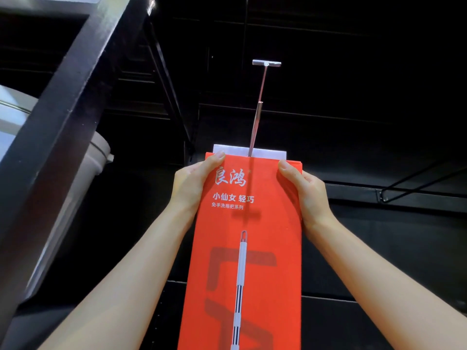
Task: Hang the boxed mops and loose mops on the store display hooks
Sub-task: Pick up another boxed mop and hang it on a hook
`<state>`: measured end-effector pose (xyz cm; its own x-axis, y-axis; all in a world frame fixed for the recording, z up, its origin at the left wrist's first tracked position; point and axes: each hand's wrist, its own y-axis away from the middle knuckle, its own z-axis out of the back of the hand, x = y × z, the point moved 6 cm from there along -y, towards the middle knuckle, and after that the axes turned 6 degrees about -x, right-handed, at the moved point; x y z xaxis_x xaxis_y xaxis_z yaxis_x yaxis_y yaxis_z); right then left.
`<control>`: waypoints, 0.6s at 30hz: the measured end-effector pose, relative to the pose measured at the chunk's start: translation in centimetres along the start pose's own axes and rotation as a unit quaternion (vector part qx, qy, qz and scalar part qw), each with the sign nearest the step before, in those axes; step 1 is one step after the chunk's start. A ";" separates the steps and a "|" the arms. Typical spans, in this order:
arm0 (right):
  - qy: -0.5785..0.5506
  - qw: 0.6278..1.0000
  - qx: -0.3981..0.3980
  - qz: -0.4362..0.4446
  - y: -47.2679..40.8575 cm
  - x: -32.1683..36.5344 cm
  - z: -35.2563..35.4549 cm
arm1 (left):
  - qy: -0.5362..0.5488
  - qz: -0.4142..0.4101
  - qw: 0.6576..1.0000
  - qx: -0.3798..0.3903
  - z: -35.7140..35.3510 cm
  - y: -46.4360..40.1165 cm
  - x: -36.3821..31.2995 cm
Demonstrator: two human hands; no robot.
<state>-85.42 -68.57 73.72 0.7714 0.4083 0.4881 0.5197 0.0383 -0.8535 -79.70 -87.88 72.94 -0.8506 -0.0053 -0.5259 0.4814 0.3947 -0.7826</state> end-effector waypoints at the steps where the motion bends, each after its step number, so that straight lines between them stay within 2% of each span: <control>1: 0.000 1.000 -0.002 -0.001 -0.2 -0.3 0.0 | 0.000 0.001 1.000 0.000 0.0 -0.3 0.3; 18: 0.026 0.999 -0.022 -0.016 -2.8 -5.1 0.5 | -0.035 0.018 0.999 -0.015 0.5 -3.2 4.5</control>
<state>-91.04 -70.26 73.56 0.7721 0.3593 0.5242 0.5587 0.0096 -0.8293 -85.01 -89.66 72.90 -0.8149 -0.0541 -0.5771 0.5046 0.4239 -0.7522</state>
